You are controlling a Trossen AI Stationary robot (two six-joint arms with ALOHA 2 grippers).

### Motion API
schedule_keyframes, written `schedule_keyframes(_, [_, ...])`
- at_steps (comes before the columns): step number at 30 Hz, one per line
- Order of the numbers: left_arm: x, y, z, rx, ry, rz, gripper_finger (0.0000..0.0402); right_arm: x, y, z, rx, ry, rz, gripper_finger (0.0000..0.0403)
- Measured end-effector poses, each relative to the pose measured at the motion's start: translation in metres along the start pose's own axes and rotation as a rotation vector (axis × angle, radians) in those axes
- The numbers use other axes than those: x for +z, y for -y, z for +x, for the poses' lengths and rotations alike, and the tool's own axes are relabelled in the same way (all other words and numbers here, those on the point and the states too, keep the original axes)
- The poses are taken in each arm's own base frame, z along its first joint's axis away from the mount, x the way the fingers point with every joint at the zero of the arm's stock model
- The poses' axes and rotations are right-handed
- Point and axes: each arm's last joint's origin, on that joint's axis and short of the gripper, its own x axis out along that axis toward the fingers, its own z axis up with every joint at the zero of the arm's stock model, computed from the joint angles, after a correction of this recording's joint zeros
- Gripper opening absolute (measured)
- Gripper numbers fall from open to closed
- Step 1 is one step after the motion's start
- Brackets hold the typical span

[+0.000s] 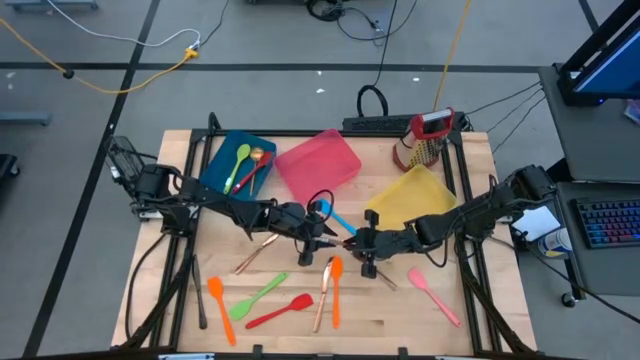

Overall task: Pick & Place Kitchen Items
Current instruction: Put the wooden spoon into the blue bin

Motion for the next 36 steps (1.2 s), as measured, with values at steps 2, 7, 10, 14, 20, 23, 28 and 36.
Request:
schedule_keyframes(2, [0.001,0.0,0.0,-0.001,0.015,0.001,0.0145,0.001,0.001,0.0,-0.003,0.002,0.003,0.0039])
schedule_keyframes(7, [0.003,0.001,0.0,0.0,0.026,0.015,0.0145,0.001,0.003,0.001,-0.006,0.003,-0.003,0.0039])
schedule_keyframes(10, [0.003,0.002,0.0,-0.001,0.026,0.016,0.0145,0.002,0.005,0.002,-0.013,0.004,-0.003,0.0039])
schedule_keyframes(14, [0.003,0.002,0.0,-0.001,0.025,0.016,0.0145,0.003,0.008,0.002,-0.018,0.015,0.003,0.0039])
schedule_keyframes(20, [0.002,0.002,0.0,0.001,0.024,0.016,0.0145,0.004,0.011,0.003,-0.021,0.016,0.002,0.004])
schedule_keyframes(23, [0.002,0.001,0.0,0.002,0.023,0.016,0.0145,0.004,0.012,0.004,-0.024,0.016,0.003,0.004])
schedule_keyframes(28, [0.002,0.002,0.0,0.002,0.023,0.016,0.0136,0.004,0.012,0.004,-0.024,0.017,0.003,0.004])
schedule_keyframes(36, [0.002,0.001,0.0,0.002,0.024,0.016,0.0047,0.005,0.012,0.004,-0.03,0.022,-0.01,0.004])
